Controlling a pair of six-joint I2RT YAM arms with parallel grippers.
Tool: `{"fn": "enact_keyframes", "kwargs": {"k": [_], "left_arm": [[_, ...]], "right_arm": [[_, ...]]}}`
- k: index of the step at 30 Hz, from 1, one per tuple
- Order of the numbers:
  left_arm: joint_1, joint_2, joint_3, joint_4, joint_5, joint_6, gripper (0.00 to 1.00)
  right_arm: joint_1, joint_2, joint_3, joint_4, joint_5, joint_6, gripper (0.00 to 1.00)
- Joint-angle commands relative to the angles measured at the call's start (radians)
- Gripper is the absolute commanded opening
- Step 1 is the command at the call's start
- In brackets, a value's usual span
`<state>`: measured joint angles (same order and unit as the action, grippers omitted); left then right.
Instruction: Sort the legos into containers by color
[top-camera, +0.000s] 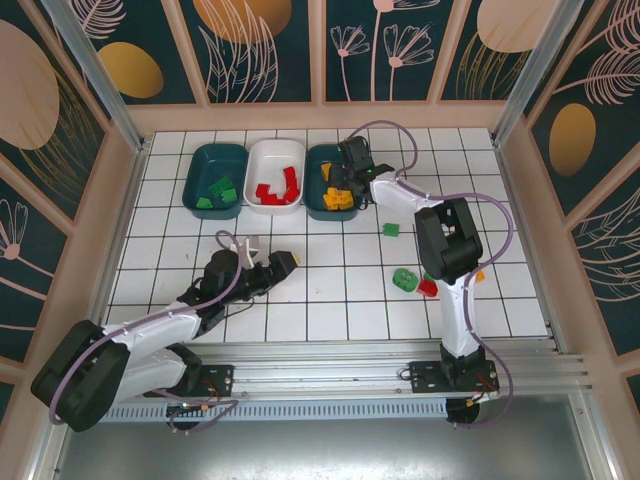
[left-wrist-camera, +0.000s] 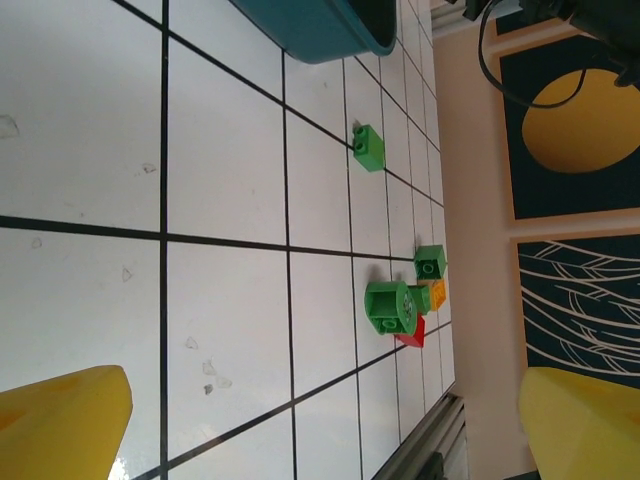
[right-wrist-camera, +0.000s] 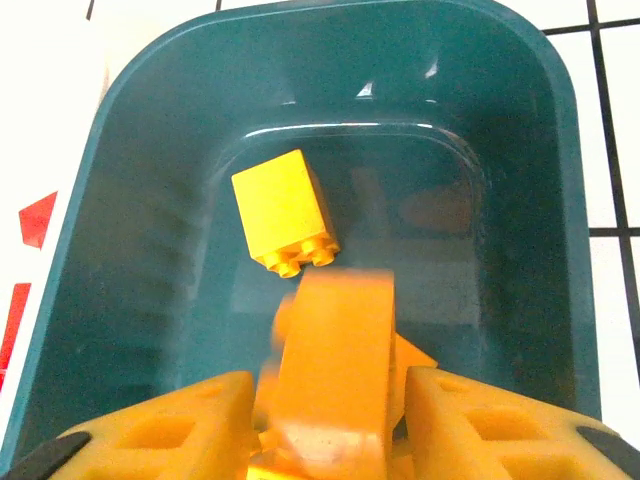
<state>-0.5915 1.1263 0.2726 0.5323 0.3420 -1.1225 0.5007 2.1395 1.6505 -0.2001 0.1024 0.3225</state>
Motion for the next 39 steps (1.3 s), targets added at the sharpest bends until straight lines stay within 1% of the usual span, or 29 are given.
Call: {"fn": "enact_keyframes", "kwargs": {"k": [1,5,7,10,14,15,17,19,21,24,26,31,33,36,37,39], "left_arm": [[-0.007,-0.046,0.030,-0.035,-0.037,0.044,0.98],[-0.006,-0.106,0.018,-0.086,-0.085,0.044,0.98],[-0.005,-0.153,0.011,-0.138,-0.132,0.043,0.99],[-0.004,-0.274,0.018,-0.304,-0.268,0.048,0.98],[0.004,-0.496,0.077,-0.565,-0.492,0.098,0.98],[0.012,-0.538,0.112,-0.632,-0.536,0.119,0.99],[0.037,-0.575,0.182,-0.723,-0.575,0.174,0.99],[0.079,-0.559,0.248,-0.777,-0.550,0.232,0.99],[0.128,-0.516,0.284,-0.796,-0.501,0.269,0.98],[0.204,-0.449,0.278,-0.753,-0.387,0.298,0.98],[0.233,-0.408,0.259,-0.712,-0.324,0.297,0.99],[0.242,-0.370,0.154,-0.568,-0.208,0.218,0.99],[0.243,-0.380,0.123,-0.547,-0.203,0.203,0.99],[0.243,-0.393,0.102,-0.540,-0.199,0.199,0.99],[0.243,-0.396,0.100,-0.543,-0.200,0.198,0.99],[0.242,-0.402,0.101,-0.549,-0.201,0.203,0.99]], "right_arm": [[-0.002,-0.082,-0.001,-0.021,-0.002,-0.010,0.49],[0.002,-0.236,-0.145,0.024,0.042,-0.001,0.53],[0.000,-0.332,-0.267,0.055,0.088,0.019,0.56],[-0.005,-0.443,-0.445,0.068,0.169,0.058,0.62],[-0.022,-0.513,-0.609,0.057,0.216,0.083,0.67],[-0.028,-0.524,-0.637,0.057,0.221,0.086,0.68],[-0.040,-0.540,-0.679,0.060,0.223,0.092,0.71],[-0.059,-0.536,-0.701,0.061,0.203,0.093,0.75],[-0.072,-0.515,-0.705,0.054,0.203,0.101,0.75],[-0.084,-0.476,-0.707,0.053,0.201,0.108,0.76],[-0.097,-0.442,-0.703,0.051,0.180,0.107,0.76],[-0.109,-0.358,-0.678,0.047,0.153,0.086,0.75],[-0.111,-0.338,-0.673,0.056,0.157,0.088,0.74],[-0.123,-0.320,-0.673,0.088,0.120,0.086,0.68],[-0.126,-0.319,-0.674,0.097,0.110,0.086,0.65],[-0.126,-0.316,-0.674,0.111,0.114,0.090,0.62]]}}
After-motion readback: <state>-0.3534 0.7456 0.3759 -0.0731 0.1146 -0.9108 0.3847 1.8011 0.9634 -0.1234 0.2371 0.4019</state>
